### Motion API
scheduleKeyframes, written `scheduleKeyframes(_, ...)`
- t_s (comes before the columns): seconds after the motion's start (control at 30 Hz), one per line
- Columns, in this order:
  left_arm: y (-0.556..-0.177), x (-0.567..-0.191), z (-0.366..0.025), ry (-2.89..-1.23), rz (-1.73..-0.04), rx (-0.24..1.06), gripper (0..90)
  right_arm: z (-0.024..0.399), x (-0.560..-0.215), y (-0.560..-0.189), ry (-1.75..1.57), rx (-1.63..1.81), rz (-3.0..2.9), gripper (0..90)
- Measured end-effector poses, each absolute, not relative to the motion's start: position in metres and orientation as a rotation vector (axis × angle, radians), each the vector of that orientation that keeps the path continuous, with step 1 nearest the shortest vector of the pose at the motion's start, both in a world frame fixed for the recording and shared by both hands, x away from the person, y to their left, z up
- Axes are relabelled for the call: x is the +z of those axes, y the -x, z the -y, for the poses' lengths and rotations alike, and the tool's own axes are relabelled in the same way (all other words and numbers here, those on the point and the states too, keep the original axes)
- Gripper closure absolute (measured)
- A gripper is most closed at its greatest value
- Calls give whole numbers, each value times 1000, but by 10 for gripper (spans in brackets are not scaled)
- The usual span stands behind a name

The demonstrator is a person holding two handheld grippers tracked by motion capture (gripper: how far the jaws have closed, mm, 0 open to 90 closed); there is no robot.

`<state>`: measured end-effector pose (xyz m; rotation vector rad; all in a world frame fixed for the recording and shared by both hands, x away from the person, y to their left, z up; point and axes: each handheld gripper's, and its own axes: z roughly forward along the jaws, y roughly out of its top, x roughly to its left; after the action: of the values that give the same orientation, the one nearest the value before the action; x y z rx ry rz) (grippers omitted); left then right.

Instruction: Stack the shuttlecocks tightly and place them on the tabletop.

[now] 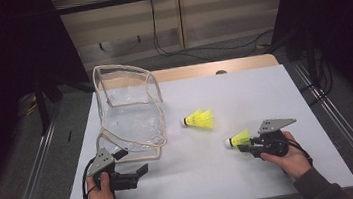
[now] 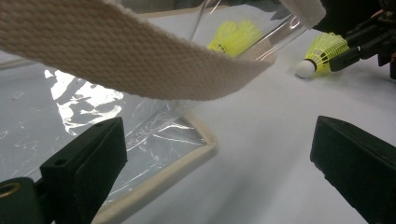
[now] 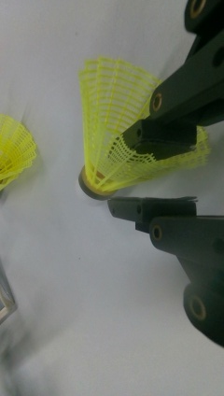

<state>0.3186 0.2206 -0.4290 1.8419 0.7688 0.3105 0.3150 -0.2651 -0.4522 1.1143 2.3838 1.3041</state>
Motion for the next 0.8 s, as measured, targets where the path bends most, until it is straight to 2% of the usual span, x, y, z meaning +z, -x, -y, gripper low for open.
scheduleKeyframes(0.43, -318, -429, -221, -1837, -770, 310, 36, 264, -454, -318, -1099, 1296, -2402, 826)
scheduleKeyframes(0.8, -318, -429, -221, -1836, -771, 311, 36, 263, -453, -317, -1074, 1315, -2416, 872)
